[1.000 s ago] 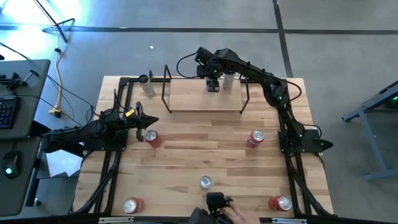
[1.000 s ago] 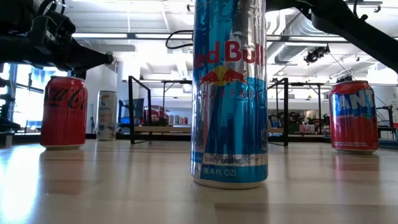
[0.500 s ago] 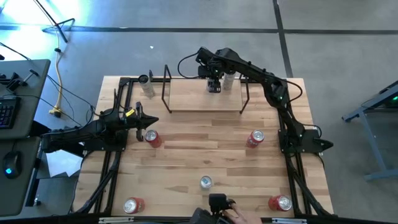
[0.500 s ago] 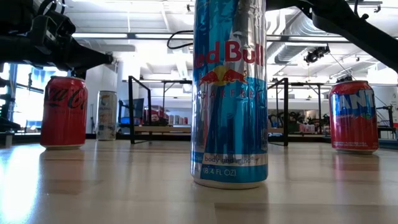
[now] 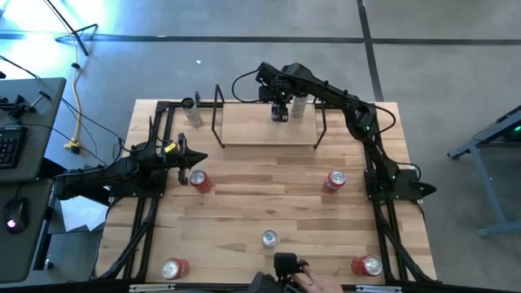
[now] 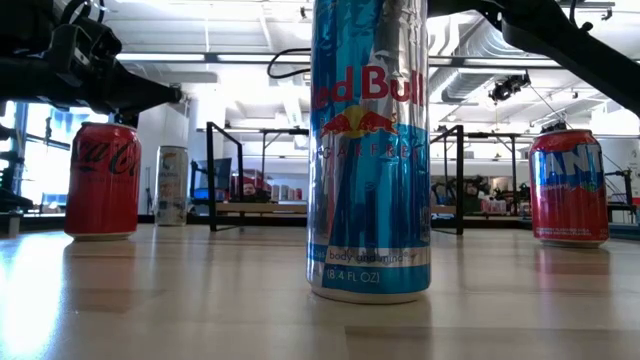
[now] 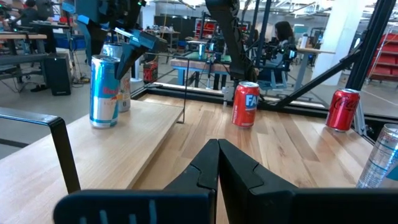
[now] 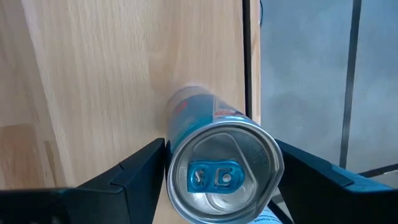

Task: Place canned beverage on shelf
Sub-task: Put the top blue soda can on the shelf

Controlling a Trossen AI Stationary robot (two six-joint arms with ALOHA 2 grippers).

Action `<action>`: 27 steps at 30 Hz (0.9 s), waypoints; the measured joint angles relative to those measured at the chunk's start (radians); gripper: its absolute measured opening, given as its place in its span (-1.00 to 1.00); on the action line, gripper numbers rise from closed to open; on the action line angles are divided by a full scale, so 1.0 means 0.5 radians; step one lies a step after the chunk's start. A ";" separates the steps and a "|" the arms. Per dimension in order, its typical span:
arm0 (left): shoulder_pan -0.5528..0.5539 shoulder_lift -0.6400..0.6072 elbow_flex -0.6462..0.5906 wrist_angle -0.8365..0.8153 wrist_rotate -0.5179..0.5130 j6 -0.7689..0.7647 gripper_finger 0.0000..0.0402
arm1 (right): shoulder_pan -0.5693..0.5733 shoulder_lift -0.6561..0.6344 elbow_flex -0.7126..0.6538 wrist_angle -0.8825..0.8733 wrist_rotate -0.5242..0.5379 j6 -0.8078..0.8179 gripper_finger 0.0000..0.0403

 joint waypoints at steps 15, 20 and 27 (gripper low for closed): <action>0.000 0.000 0.000 0.000 0.000 -0.001 -1.00 | 0.009 -0.084 0.002 -0.002 -0.032 -0.061 0.32; 0.000 0.000 0.000 0.000 0.000 -0.001 -1.00 | 0.005 -0.086 0.002 -0.044 -0.108 0.076 0.32; -0.001 0.000 0.000 0.000 0.000 -0.001 -0.99 | 0.003 -0.086 0.002 -0.055 -0.161 0.179 0.32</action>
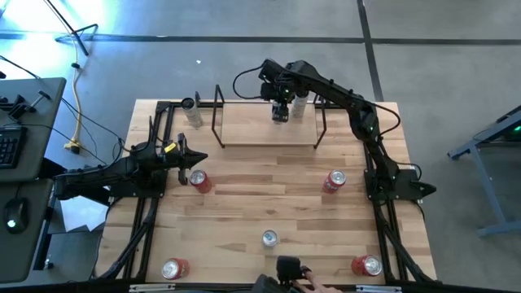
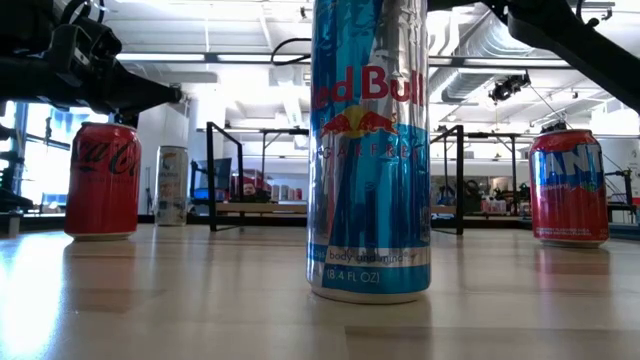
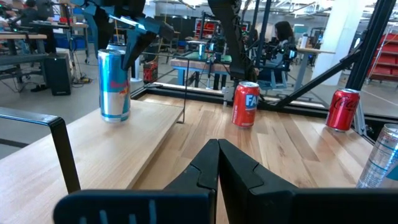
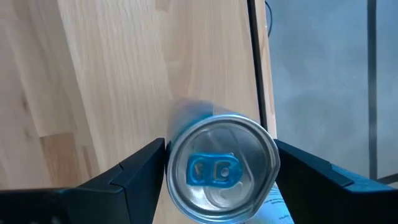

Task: Place canned beverage on shelf
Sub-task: Put the top blue soda can on the shelf

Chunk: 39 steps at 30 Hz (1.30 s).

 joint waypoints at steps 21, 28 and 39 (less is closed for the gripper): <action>0.000 0.000 0.000 0.000 0.000 -0.016 -0.99 | -0.013 0.010 0.000 0.063 0.002 -0.085 0.32; 0.001 0.000 0.000 0.000 0.000 -0.016 -0.99 | -0.013 0.010 0.000 0.071 0.002 -0.080 0.32; 0.001 0.000 0.000 0.000 0.000 -0.018 -0.99 | -0.012 0.011 0.000 0.068 -0.002 -0.085 0.32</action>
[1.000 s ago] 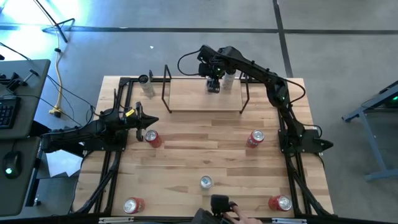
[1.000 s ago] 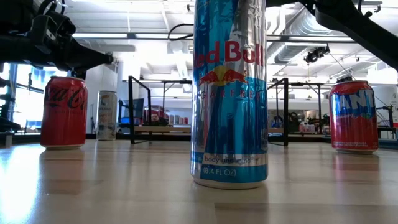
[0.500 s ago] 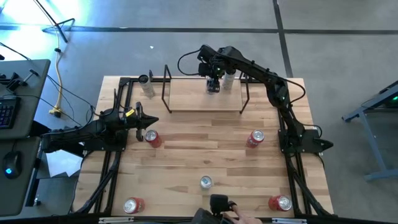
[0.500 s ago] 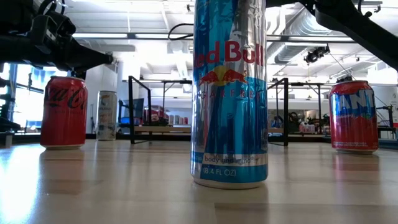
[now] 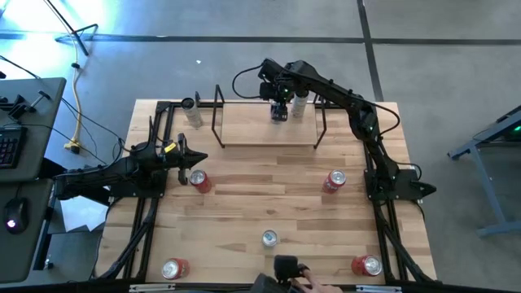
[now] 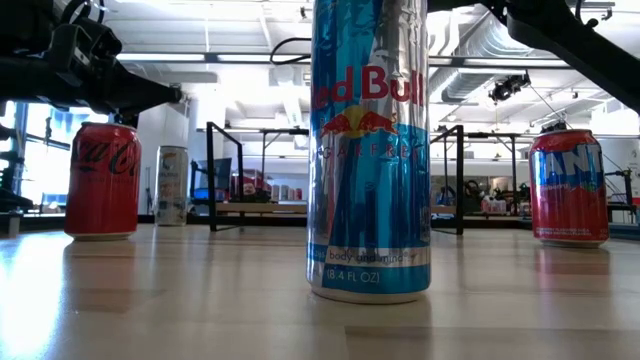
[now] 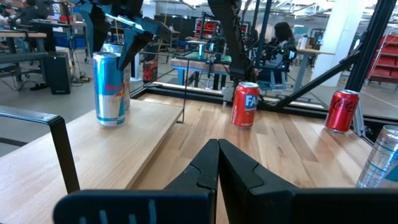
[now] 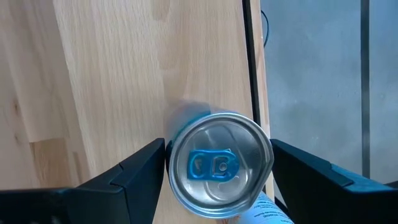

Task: Place canned beverage on shelf
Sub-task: Put the top blue soda can on the shelf

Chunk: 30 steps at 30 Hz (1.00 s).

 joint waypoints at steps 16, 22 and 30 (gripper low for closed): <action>0.000 0.000 0.000 -0.002 0.000 -0.018 -0.99 | 0.031 0.000 0.000 0.047 -0.005 -0.031 0.32; 0.000 0.000 0.000 -0.003 0.000 -0.018 -0.99 | 0.031 0.000 0.000 -0.020 -0.024 -0.037 0.33; 0.000 0.000 0.000 -0.003 0.000 -0.019 -0.99 | 0.031 0.000 0.002 -0.066 -0.009 -0.038 0.53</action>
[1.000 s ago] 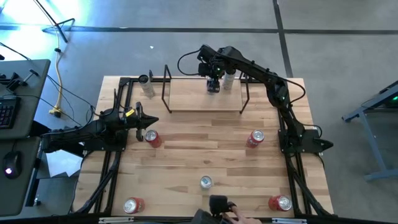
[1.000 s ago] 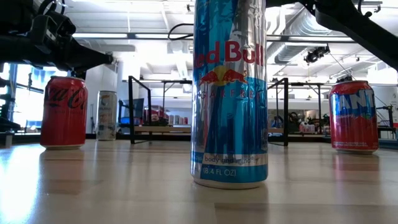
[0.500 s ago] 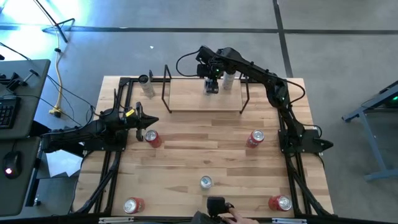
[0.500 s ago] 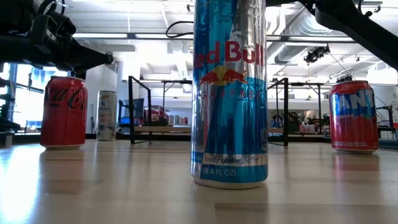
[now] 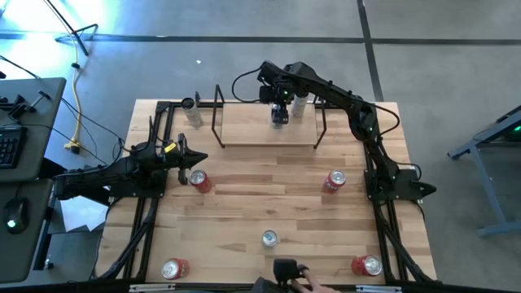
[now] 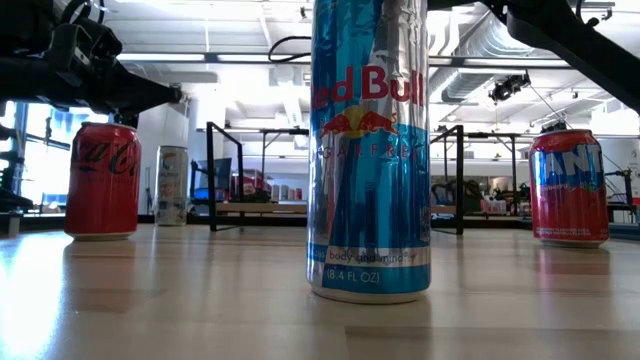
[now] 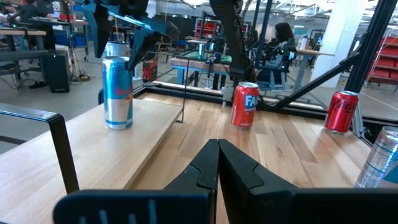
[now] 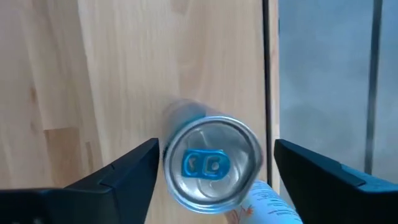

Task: Place canned beverage on shelf
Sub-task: Put the top blue soda can on the shelf

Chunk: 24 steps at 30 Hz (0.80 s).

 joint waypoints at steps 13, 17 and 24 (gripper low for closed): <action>0.000 0.000 0.000 -0.003 0.000 0.000 -0.99 | 0.023 0.000 0.000 0.105 0.032 -0.033 0.73; -0.001 0.000 0.000 -0.003 0.000 0.001 -0.99 | 0.081 0.000 0.000 0.105 0.028 -0.089 0.73; -0.001 0.000 0.000 -0.005 0.000 0.002 -0.99 | 0.189 -0.009 0.000 0.102 0.315 -0.174 0.73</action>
